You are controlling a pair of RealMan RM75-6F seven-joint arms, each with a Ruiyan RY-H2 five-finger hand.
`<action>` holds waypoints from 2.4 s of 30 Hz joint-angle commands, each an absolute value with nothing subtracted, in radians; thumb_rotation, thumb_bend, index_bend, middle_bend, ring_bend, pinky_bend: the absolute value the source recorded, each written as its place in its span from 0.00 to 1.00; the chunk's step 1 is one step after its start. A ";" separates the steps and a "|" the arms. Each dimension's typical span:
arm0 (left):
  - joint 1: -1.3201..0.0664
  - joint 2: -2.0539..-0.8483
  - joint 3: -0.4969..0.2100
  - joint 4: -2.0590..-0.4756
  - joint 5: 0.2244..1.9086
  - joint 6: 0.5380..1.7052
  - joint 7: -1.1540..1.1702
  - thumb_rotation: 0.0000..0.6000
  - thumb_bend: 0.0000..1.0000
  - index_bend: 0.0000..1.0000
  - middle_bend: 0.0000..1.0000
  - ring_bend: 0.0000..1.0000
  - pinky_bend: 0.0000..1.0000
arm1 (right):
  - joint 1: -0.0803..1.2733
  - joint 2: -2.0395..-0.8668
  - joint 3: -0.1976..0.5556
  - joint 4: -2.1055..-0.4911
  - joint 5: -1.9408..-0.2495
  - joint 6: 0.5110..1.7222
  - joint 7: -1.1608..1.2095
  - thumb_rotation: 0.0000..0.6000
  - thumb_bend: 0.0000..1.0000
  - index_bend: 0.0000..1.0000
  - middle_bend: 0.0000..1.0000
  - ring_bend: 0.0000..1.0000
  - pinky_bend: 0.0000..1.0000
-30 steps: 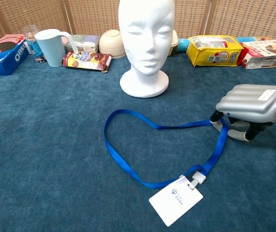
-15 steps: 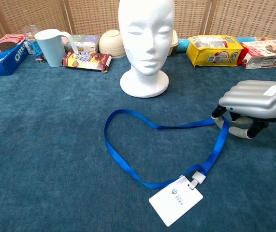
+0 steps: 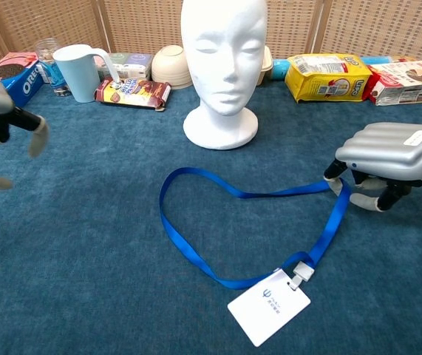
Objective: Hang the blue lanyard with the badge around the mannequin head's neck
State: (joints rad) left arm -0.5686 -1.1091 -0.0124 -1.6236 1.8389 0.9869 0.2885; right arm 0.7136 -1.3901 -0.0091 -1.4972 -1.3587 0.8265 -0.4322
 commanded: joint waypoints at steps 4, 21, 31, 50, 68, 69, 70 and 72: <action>-0.651 -1.154 -0.024 -1.636 1.824 0.889 0.325 0.82 0.37 0.45 1.00 1.00 1.00 | 0.712 -1.394 -0.008 -1.491 -1.352 0.825 -0.431 0.99 0.56 0.57 1.00 1.00 1.00; -0.781 -1.343 -0.004 -1.484 1.856 0.851 0.287 0.79 0.31 0.45 1.00 1.00 1.00 | 0.708 -1.416 -0.011 -1.451 -1.344 0.818 -0.409 1.00 0.57 0.58 1.00 1.00 1.00; -0.843 -1.422 0.004 -1.409 1.854 0.821 0.274 0.79 0.34 0.45 1.00 1.00 1.00 | 0.706 -1.426 -0.009 -1.437 -1.336 0.817 -0.405 1.00 0.57 0.59 1.00 1.00 1.00; -0.919 -1.527 0.005 -1.321 1.805 0.768 0.287 0.79 0.29 0.45 1.00 1.00 1.00 | 0.697 -1.427 -0.007 -1.417 -1.327 0.821 -0.390 1.00 0.57 0.59 1.00 1.00 1.00; -0.969 -1.603 0.016 -1.256 1.740 0.731 0.287 0.78 0.29 0.45 1.00 1.00 1.00 | 0.689 -1.431 -0.006 -1.395 -1.328 0.825 -0.372 1.00 0.58 0.60 1.00 1.00 1.00; -0.969 -1.599 0.019 -1.259 1.735 0.729 0.284 0.78 0.29 0.45 1.00 1.00 1.00 | 0.689 -1.432 -0.006 -1.395 -1.329 0.825 -0.371 1.00 0.58 0.60 1.00 1.00 1.00; -0.970 -1.595 0.021 -1.260 1.732 0.729 0.284 0.78 0.29 0.45 1.00 1.00 1.00 | 0.688 -1.432 -0.005 -1.395 -1.330 0.826 -0.371 1.00 0.58 0.60 1.00 1.00 1.00; -0.971 -1.588 0.024 -1.267 1.725 0.726 0.283 0.78 0.29 0.45 1.00 1.00 1.00 | 0.688 -1.433 -0.005 -1.393 -1.331 0.828 -0.371 1.00 0.58 0.60 1.00 1.00 1.00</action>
State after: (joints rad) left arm -0.9700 -1.5902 0.0226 -1.2645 1.7272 0.7275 0.2838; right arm 0.6880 -1.4331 -0.0050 -1.3933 -1.3314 0.8280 -0.3706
